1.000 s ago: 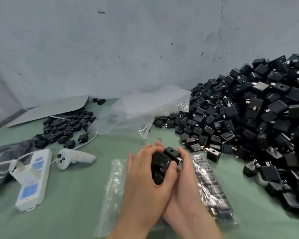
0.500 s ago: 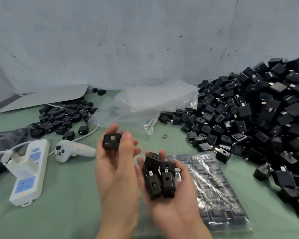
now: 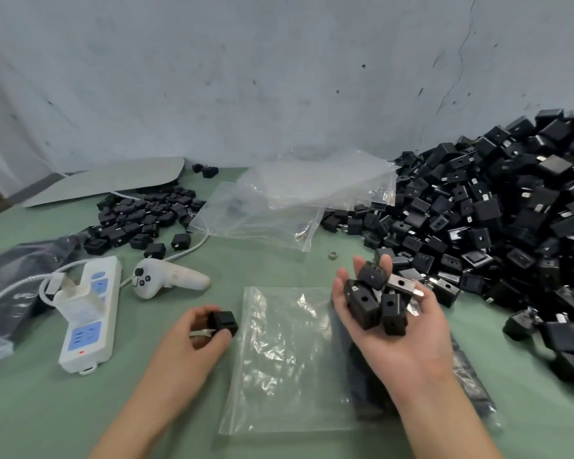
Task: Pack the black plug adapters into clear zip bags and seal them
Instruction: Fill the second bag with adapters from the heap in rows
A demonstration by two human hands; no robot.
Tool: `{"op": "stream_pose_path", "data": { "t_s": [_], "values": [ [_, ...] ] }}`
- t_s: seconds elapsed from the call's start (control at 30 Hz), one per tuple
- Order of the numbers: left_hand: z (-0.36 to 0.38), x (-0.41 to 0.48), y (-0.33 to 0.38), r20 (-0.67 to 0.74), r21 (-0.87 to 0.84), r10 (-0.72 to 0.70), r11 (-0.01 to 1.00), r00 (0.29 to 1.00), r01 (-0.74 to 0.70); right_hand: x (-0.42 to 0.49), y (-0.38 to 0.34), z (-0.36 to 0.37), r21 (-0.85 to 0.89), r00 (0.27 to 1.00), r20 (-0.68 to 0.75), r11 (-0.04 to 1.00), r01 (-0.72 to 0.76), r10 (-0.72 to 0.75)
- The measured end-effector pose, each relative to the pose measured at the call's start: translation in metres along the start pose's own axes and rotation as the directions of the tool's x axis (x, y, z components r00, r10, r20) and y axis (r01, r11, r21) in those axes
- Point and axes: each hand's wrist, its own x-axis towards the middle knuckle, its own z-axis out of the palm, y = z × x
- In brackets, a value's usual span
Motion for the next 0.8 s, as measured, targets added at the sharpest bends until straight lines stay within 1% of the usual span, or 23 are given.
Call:
{"op": "stream_pose_path", "data": {
  "t_s": [0.1, 0.2, 0.3, 0.37, 0.4, 0.47, 0.53, 0.57, 0.63, 0.67, 0.73, 0.8],
  "values": [
    [0.001, -0.005, -0.002, 0.125, 0.107, 0.088, 0.989, 0.988, -0.102, 0.003, -0.004, -0.003, -0.048, 1.0, 0.003, 0.999, 0.02, -0.02],
    [0.0, -0.007, 0.002, 0.161, 0.188, 0.137, 0.968, 0.977, -0.167, 0.004, -0.004, -0.007, -0.081, 1.0, 0.018, 0.996, 0.021, -0.02],
    [0.002, -0.008, 0.008, 0.215, 0.356, 0.17, 0.903, 0.962, -0.24, 0.004, -0.005, -0.009, -0.107, 0.999, 0.044, 0.994, 0.019, -0.014],
    [0.003, -0.007, 0.008, 0.237, 0.403, 0.17, 0.879, 0.957, -0.256, 0.004, -0.006, -0.01, -0.127, 0.998, 0.058, 0.992, 0.019, -0.012],
    [0.004, -0.006, 0.007, 0.233, 0.383, 0.169, 0.889, 0.958, -0.25, 0.004, -0.007, -0.01, -0.132, 0.998, 0.065, 0.991, 0.018, -0.01],
    [0.004, -0.004, 0.005, 0.182, 0.281, 0.144, 0.94, 0.973, -0.192, 0.005, -0.008, -0.011, -0.134, 0.997, 0.078, 0.991, 0.013, -0.002],
    [0.003, -0.003, 0.008, 0.089, 0.152, 0.064, 0.985, 0.994, -0.077, 0.005, -0.009, -0.012, -0.143, 0.997, 0.078, 0.99, 0.01, 0.001],
    [0.003, -0.003, 0.01, 0.052, 0.061, 0.012, 0.998, 0.999, -0.015, 0.005, -0.01, -0.012, -0.147, 0.997, 0.076, 0.989, 0.012, -0.001],
    [0.003, -0.002, 0.015, 0.017, -0.114, -0.09, 0.989, 0.996, 0.092, 0.006, -0.012, -0.012, -0.148, 0.997, 0.071, 0.989, 0.018, -0.008],
    [0.004, -0.002, 0.018, 0.018, -0.174, -0.127, 0.976, 0.992, 0.128, 0.006, -0.012, -0.012, -0.149, 0.997, 0.07, 0.989, 0.022, -0.012],
    [0.006, -0.003, 0.023, 0.043, -0.247, -0.164, 0.954, 0.985, 0.17, 0.006, -0.013, -0.013, -0.147, 0.997, 0.07, 0.989, 0.026, -0.016],
    [0.008, -0.004, 0.025, 0.042, -0.258, -0.18, 0.948, 0.983, 0.185, 0.006, -0.014, -0.014, -0.152, 0.997, 0.069, 0.988, 0.028, -0.018]
  ]
}}
